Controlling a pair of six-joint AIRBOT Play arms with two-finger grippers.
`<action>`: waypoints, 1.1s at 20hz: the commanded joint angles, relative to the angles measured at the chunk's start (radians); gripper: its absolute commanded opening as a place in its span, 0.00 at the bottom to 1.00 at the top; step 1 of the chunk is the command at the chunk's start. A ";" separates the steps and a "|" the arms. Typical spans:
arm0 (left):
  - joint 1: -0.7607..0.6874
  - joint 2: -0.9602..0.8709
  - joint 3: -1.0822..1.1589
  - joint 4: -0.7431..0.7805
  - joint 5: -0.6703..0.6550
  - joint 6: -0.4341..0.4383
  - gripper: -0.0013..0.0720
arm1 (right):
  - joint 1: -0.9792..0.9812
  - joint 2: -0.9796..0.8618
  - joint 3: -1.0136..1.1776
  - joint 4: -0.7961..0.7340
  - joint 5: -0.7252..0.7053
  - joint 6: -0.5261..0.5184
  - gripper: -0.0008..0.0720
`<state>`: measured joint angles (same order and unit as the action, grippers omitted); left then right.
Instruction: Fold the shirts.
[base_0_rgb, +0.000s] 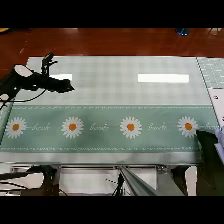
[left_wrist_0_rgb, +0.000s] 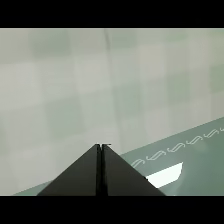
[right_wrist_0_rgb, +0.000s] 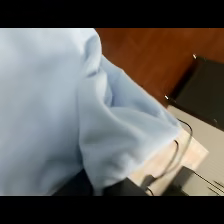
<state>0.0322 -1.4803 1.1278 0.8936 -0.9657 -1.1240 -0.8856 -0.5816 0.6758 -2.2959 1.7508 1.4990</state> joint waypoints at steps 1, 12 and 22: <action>0.001 -0.020 0.000 0.029 0.015 0.017 0.04 | -0.124 0.001 -0.168 -0.076 -0.084 -0.015 0.23; 0.000 -0.009 0.053 0.033 -0.113 0.018 0.04 | -0.244 -0.025 -0.002 0.218 -0.351 -0.027 0.83; -0.111 0.288 0.268 0.175 -0.163 0.105 0.04 | 0.830 -0.169 0.438 0.742 -0.550 0.100 0.83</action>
<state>-0.0250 -1.2804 1.3682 0.9607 -1.0931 -0.9852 -0.3473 -0.7116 1.0607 -1.6398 1.2327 1.4960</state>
